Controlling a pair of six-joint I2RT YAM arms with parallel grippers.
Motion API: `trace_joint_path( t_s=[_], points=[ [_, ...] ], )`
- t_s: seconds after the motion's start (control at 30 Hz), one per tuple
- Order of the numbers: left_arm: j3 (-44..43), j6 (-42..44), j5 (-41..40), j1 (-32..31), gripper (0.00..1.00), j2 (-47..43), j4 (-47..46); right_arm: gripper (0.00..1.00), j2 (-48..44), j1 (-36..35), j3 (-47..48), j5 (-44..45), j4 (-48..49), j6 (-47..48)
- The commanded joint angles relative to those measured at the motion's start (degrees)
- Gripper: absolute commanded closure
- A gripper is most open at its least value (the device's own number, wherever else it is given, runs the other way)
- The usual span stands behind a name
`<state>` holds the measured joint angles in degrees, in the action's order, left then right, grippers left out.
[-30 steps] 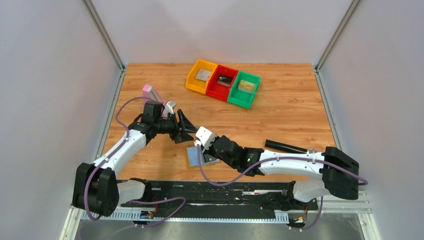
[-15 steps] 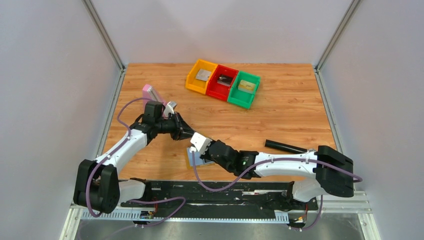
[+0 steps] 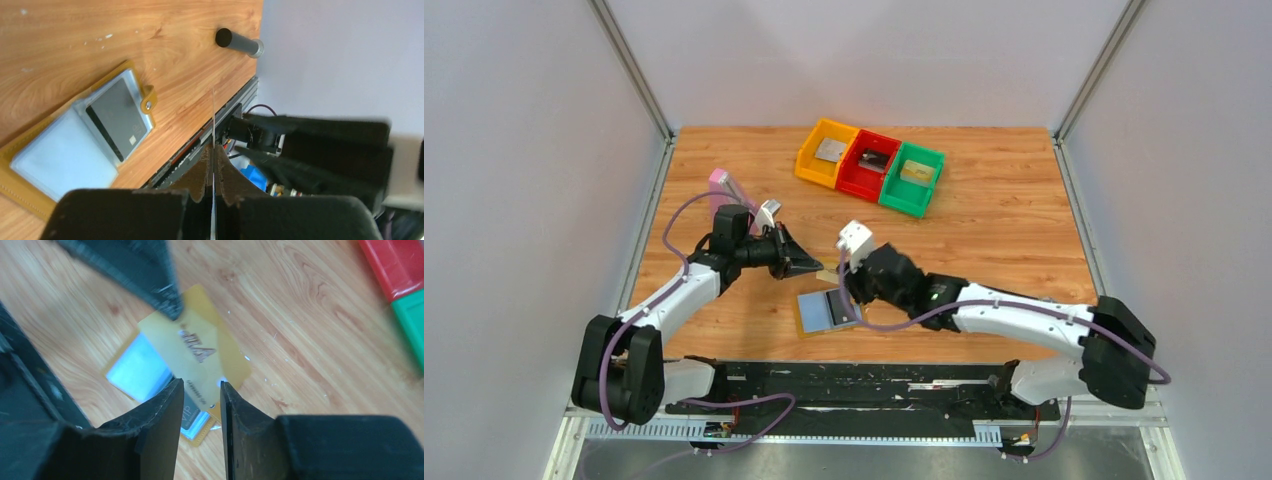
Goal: Take the credit cards out of the card holder
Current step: Remove the credit card from the card holder.
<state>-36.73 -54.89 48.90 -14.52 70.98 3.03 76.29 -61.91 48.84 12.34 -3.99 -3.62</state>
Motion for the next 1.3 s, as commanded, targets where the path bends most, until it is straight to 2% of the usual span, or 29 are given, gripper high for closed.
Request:
trace_joint_path(
  t_s=[0.0,0.23,0.5,0.67,0.8,0.93,1.07,1.13,1.17,1.23,1.27],
  points=[
    [1.33,2.67,3.78,0.11,1.0,-0.53,-9.88,0.64,-7.44,9.08,1.09,-18.98,-1.72,-18.96],
    [1.27,5.07,5.53,0.11,1.0,-2.7,-11.05,0.62,-10.02,17.01,-1.19,-29.66,0.22,-29.65],
    [2.14,5.7,5.78,0.11,1.0,-4.77,-11.12,0.61,-9.15,19.89,-3.28,-33.63,2.43,-30.66],
    [0.54,6.94,9.9,0.11,1.0,-2.84,-8.55,0.54,-8.46,20.18,-0.95,-38.59,0.66,-17.85],
    [-1.87,9.87,15.74,-0.02,1.0,-0.74,-3.35,0.48,-0.77,20.66,6.48,-45.24,-7.67,-7.89],
    [-7.14,18.03,17.99,-1.12,1.0,1.25,7.96,0.38,3.33,20.94,11.26,-50.41,-10.77,-3.93],
    [-8.8,19.19,17.41,-4.48,1.0,1.61,9.17,0.35,5.79,21.37,14.07,-54.12,-10.84,-2.85],
    [-9.06,19.44,17.17,-5.78,1.0,2.02,9.11,0.38,7.42,21.39,15.27,-56.96,-11.35,-2.97],
    [-9.19,19.5,17.14,-6.15,1.0,2.17,9.06,0.43,8.09,21.39,15.66,-58.25,-11.53,-3.27],
    [-9.42,19.59,17.06,-6.29,1.0,2.38,9.05,0.58,8.75,21.39,15.55,-60.1,-11.51,-3.77],
    [-9.46,19.74,17.03,-6.3,1.0,2.36,9.09,0.69,8.76,21.39,15.28,-60.25,-11.37,-4.22]
  ],
)
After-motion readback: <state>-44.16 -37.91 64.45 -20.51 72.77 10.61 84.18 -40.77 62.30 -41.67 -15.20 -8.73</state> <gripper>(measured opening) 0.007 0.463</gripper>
